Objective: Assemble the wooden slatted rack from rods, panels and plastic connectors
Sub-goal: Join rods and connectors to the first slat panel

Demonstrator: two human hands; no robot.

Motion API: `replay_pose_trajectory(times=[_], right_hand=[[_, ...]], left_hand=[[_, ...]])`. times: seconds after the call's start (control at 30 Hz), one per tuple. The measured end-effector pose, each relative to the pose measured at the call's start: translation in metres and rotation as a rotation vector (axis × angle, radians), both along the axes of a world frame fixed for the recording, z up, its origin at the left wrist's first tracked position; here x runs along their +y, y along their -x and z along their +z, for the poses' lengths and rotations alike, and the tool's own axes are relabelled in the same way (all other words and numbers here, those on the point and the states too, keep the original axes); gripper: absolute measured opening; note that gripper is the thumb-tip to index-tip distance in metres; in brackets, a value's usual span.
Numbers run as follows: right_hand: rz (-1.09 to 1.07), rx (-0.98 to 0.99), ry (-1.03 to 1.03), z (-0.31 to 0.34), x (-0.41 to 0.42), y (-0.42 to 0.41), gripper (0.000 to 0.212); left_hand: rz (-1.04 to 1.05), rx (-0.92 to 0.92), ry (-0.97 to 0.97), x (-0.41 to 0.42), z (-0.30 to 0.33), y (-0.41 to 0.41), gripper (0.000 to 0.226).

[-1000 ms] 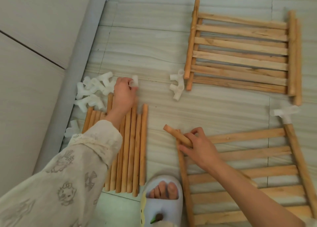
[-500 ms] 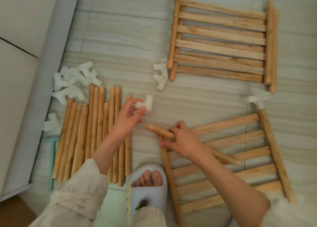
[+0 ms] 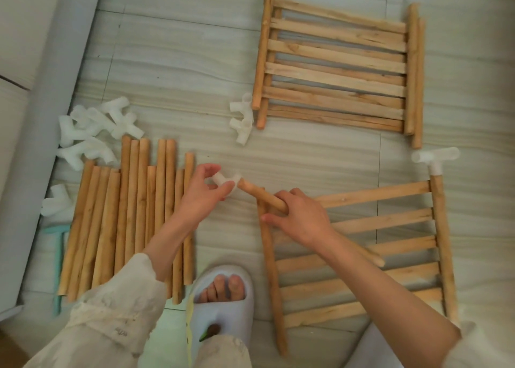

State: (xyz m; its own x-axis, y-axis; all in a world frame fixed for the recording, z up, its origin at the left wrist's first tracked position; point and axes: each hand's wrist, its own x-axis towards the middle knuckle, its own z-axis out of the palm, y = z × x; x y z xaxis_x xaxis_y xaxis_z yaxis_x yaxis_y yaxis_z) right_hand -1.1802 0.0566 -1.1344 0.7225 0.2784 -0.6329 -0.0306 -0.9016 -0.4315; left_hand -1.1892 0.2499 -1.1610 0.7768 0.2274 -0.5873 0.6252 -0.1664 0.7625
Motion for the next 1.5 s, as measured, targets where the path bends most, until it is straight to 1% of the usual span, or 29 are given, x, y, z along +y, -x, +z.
replay_pose_trajectory(times=[0.03,0.07,0.13,0.2,0.3,0.37,0.43,0.57,0.63,0.77,0.87,0.97,1.2,1.27,1.43,1.5], right_hand=[[-0.006,0.007,-0.003,-0.001,0.0,0.0,0.042],[-0.012,0.012,-0.007,-0.001,0.0,0.0,0.041],[-0.032,0.015,-0.017,-0.002,0.001,0.0,0.036],[-0.05,0.019,-0.024,-0.002,0.001,0.0,0.032],[-0.072,0.024,-0.036,-0.002,0.001,0.0,0.027],[-0.095,0.021,-0.036,-0.001,0.001,-0.001,0.025],[-0.137,0.02,-0.031,0.0,0.001,-0.001,0.027],[-0.229,0.027,-0.039,0.002,0.001,-0.004,0.027],[-0.251,0.041,-0.049,0.002,0.0,-0.005,0.025],[-0.299,0.057,-0.097,0.003,-0.002,-0.007,0.021],[-0.278,0.051,-0.105,0.004,-0.003,-0.005,0.018],[-0.265,0.038,-0.129,0.005,-0.003,-0.004,0.019],[-0.217,0.043,-0.14,0.003,-0.004,-0.005,0.023],[-0.215,0.055,-0.144,0.001,-0.004,-0.005,0.023],[-0.197,0.078,-0.151,-0.005,-0.002,-0.004,0.019],[-0.189,0.081,-0.146,-0.007,-0.001,-0.004,0.019]], left_hand=[[-0.005,0.008,-0.008,-0.001,0.001,-0.002,0.041],[0.0,0.001,-0.014,-0.003,0.001,-0.004,0.043],[-0.036,-0.019,-0.079,-0.005,0.002,-0.007,0.04],[-0.121,-0.048,-0.148,-0.008,0.001,-0.007,0.036],[-0.171,-0.08,-0.138,-0.013,0.002,-0.005,0.027],[-0.107,-0.093,-0.081,-0.014,0.002,-0.007,0.024],[-0.034,-0.108,0.0,-0.015,0.003,-0.01,0.027],[-0.025,-0.118,0.11,-0.023,0.009,-0.012,0.029],[0.004,-0.154,0.112,-0.027,0.012,-0.013,0.028],[0.042,-0.226,0.026,-0.029,0.013,-0.016,0.03],[0.025,-0.233,0.033,-0.034,0.015,-0.017,0.033],[-0.014,-0.223,0.015,-0.041,0.014,-0.018,0.035],[-0.045,-0.173,0.072,-0.044,0.012,-0.01,0.023],[-0.05,-0.158,0.091,-0.039,0.014,-0.008,0.025],[-0.156,-0.131,0.129,-0.037,0.017,-0.002,0.028],[-0.145,-0.128,0.135,-0.039,0.015,0.001,0.03]])
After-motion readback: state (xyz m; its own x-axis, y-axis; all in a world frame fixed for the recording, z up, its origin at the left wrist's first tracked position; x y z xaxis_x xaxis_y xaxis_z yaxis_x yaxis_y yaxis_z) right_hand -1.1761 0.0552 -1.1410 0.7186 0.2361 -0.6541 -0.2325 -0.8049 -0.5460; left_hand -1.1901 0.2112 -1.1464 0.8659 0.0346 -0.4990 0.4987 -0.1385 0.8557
